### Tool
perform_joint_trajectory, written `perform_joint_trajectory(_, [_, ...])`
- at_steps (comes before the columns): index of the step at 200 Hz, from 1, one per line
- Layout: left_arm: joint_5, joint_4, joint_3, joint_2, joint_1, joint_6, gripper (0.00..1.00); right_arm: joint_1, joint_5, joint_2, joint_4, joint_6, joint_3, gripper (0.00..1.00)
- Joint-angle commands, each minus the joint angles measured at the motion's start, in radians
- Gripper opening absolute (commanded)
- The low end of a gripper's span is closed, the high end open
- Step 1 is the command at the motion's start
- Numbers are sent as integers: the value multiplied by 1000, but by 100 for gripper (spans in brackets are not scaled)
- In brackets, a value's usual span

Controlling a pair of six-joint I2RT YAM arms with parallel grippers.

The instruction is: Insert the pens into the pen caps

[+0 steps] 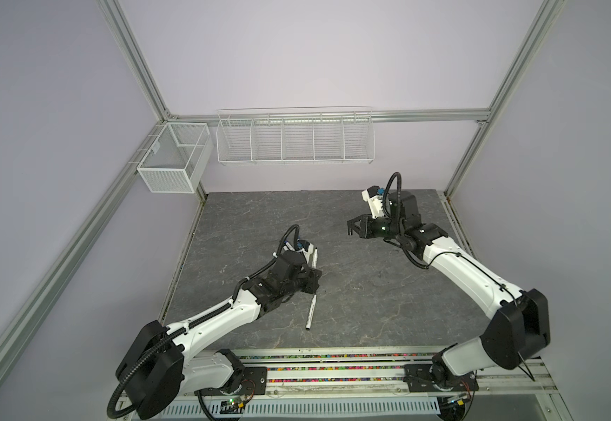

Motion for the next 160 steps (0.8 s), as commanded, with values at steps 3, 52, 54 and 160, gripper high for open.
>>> perform_joint_trajectory(3, [130, 106, 59, 37, -9, 89, 0, 0, -134, -30, 170, 116, -37, 7])
perform_joint_trajectory(52, [165, 140, 123, 97, -46, 119, 0, 7, -190, -29, 217, 137, -46, 7])
perform_joint_trajectory(54, [166, 140, 124, 98, -47, 119, 0, 8, -191, -29, 217, 136, -46, 7])
perform_joint_trajectory(160, [146, 164, 128, 100, -48, 108, 0, 54, -179, -53, 105, 42, -81, 7])
